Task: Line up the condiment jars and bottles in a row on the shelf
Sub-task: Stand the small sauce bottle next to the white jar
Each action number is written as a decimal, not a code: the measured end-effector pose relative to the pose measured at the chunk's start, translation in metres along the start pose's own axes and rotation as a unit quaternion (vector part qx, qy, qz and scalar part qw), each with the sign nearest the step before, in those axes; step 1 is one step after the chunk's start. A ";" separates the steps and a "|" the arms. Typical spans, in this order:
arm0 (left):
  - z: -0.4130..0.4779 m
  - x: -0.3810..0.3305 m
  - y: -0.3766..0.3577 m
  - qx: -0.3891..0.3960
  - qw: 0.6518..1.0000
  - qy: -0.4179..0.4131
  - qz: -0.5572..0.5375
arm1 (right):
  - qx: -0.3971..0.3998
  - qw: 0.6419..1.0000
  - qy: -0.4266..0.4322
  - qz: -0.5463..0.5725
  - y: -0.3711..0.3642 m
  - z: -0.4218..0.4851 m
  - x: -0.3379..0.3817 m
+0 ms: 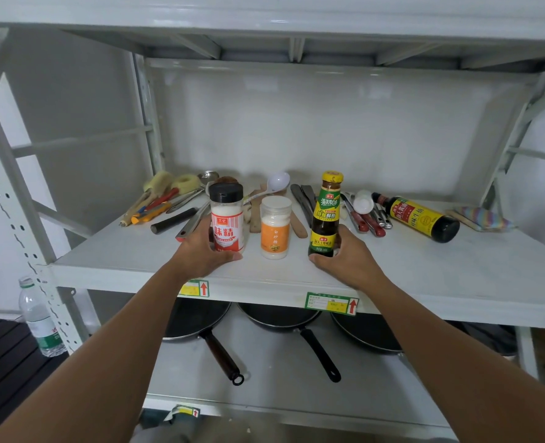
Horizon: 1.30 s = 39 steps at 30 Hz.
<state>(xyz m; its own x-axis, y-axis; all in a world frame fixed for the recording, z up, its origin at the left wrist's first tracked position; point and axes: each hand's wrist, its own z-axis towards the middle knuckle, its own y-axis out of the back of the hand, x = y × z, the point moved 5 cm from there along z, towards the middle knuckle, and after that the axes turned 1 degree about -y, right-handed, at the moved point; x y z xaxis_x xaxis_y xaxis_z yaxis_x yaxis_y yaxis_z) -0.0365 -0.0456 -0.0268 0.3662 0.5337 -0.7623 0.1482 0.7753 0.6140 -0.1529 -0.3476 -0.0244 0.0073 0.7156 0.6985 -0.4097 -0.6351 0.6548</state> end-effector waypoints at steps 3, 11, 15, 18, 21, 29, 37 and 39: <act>-0.001 0.000 0.001 0.002 1.000 0.000 0.001 | 0.001 1.000 0.002 0.001 0.000 -0.001 0.001; -0.002 -0.001 0.000 0.002 1.000 -0.017 0.005 | 0.001 1.000 -0.001 0.012 0.001 -0.001 0.002; -0.002 -0.003 0.000 -0.003 1.000 -0.021 0.004 | 0.004 1.000 -0.003 0.018 0.000 -0.001 0.003; -0.002 -0.003 0.000 -0.006 1.000 -0.027 0.005 | -0.006 0.999 -0.009 0.033 0.001 -0.001 0.007; -0.003 -0.003 -0.001 -0.003 1.000 -0.029 0.011 | -0.012 0.997 -0.018 0.074 0.005 -0.002 0.008; -0.001 -0.001 -0.002 0.004 1.000 -0.025 0.019 | -0.034 0.986 -0.048 0.153 0.009 -0.003 0.003; -0.002 -0.004 -0.001 -0.002 0.999 -0.033 0.023 | -0.065 0.986 -0.058 0.144 0.022 0.009 -0.007; -0.002 -0.005 -0.002 -0.005 0.999 -0.037 0.021 | -0.090 0.989 -0.041 0.108 0.041 0.021 -0.012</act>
<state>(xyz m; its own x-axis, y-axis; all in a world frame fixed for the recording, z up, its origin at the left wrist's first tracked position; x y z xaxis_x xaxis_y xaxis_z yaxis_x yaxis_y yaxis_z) -0.0402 -0.0493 -0.0252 0.4396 0.5391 -0.7184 0.1230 0.7562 0.6427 -0.1504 -0.3882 0.0006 -0.0282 0.5379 0.8425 -0.5650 -0.7039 0.4305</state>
